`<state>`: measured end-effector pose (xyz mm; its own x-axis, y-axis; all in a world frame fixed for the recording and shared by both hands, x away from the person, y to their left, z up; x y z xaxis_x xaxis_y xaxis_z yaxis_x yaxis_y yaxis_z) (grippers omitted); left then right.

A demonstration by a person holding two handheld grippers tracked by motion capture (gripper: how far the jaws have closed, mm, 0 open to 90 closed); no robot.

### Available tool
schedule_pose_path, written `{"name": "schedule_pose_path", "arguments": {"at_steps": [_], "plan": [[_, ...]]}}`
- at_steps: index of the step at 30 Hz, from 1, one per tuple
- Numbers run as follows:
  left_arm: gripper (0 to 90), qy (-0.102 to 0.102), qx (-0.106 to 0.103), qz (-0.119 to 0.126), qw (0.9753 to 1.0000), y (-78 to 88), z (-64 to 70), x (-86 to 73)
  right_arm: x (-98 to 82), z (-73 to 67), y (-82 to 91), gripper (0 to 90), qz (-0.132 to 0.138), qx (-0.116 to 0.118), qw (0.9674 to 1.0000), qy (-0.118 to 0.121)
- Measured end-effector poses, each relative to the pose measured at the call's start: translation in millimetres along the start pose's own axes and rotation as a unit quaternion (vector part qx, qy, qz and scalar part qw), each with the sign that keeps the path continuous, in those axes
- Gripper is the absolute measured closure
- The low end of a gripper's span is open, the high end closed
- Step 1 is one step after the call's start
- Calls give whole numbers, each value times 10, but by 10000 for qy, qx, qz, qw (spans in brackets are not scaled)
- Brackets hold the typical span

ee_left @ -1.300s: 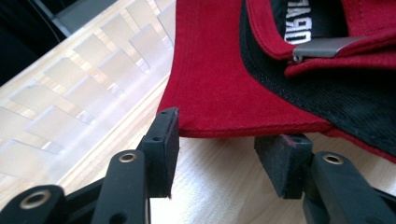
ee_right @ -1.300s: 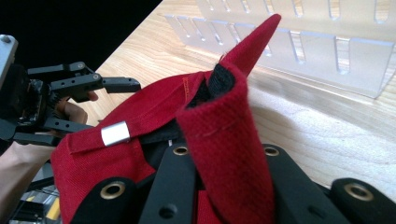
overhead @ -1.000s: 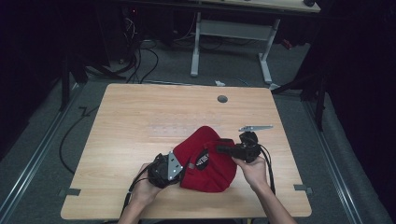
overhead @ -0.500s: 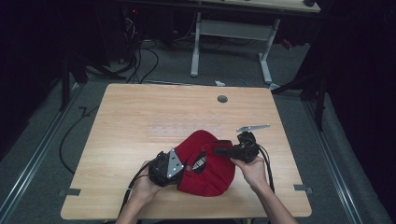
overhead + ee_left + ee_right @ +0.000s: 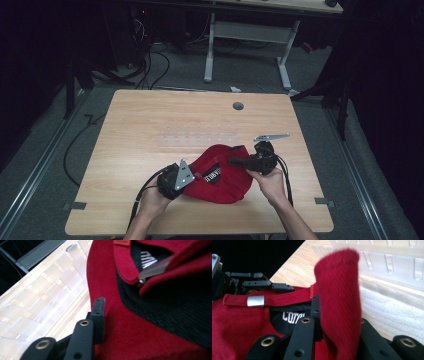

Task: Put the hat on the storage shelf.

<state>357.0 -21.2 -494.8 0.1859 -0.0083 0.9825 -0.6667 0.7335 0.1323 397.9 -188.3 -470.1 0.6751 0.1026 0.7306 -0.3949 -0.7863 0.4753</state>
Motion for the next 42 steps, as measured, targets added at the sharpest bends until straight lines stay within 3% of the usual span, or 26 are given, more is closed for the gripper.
{"name": "schedule_pose_path", "arguments": {"at_steps": [4, 8, 11, 15, 22, 24, 27, 28, 29, 32, 33, 34, 36, 38, 42], "plan": [[775, 29, -88, -45, 9999, 46, 2, 28, 37, -8, 14, 744, 69, -92, 9999, 123], [847, -142, -275, -226, 9993, 110, 114, 41, 110, 17, 59, 681, 191, -263, 9991, 259], [860, 50, -227, -243, 9994, 108, 76, 56, 178, 75, 120, 621, 365, -303, 9987, 173], [860, 28, -237, -282, 9993, 130, 88, 89, 211, 135, 193, 553, 471, -439, 9976, 255], [859, 19, -312, -377, 9988, 157, 154, 83, 286, 221, 386, 484, 968, -461, 9942, 12], [859, -27, -273, -375, 9989, 174, 144, 77, 315, 257, 465, 482, 1183, -483, 9918, -85], [859, 70, -211, -341, 9992, 206, 88, 84, 331, 336, 561, 479, 1407, -582, 9881, -217], [859, 70, -211, -341, 9992, 206, 88, 84, 331, 336, 561, 479, 1407, -582, 9881, -217], [859, 115, -159, -288, 9994, 231, 41, 102, 302, 398, 588, 477, 1405, -755, 9870, -200], [858, 357, -104, -135, 9992, 266, -25, 142, 179, 491, 552, 466, 1309, -978, 9865, -120], [858, 357, -104, -135, 9992, 266, -25, 142, 119, 530, 520, 460, 1237, -1028, 9869, -103], [858, 484, -64, -50, 9988, 266, -65, 169, 59, 571, 482, 455, 1148, -1104, 9872, -55], [858, 577, -7, 3, 9983, 260, -108, 194, -53, 644, 404, 452, 890, -1395, 9862, 94], [857, 708, 27, 76, 9975, 257, -152, 220, -153, 708, 330, 450, 754, -1479, 9860, 144], [856, 1011, 113, 190, 9946, 239, -258, 262, -339, 827, 215, 448, 446, -1913, 9799, 341]]}}
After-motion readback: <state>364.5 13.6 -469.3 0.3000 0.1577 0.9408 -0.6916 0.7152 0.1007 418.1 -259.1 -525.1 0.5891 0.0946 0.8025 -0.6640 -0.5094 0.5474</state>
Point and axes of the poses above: each handheld gripper's, and its own axes: y roughly backward along the jaws, x roughly out of its top, z roughly to its right, the point moved 6 cm from there along -y, roughly forward along the jaws, and after that the axes turned 5 degrees about z, right-handed, at the moved point
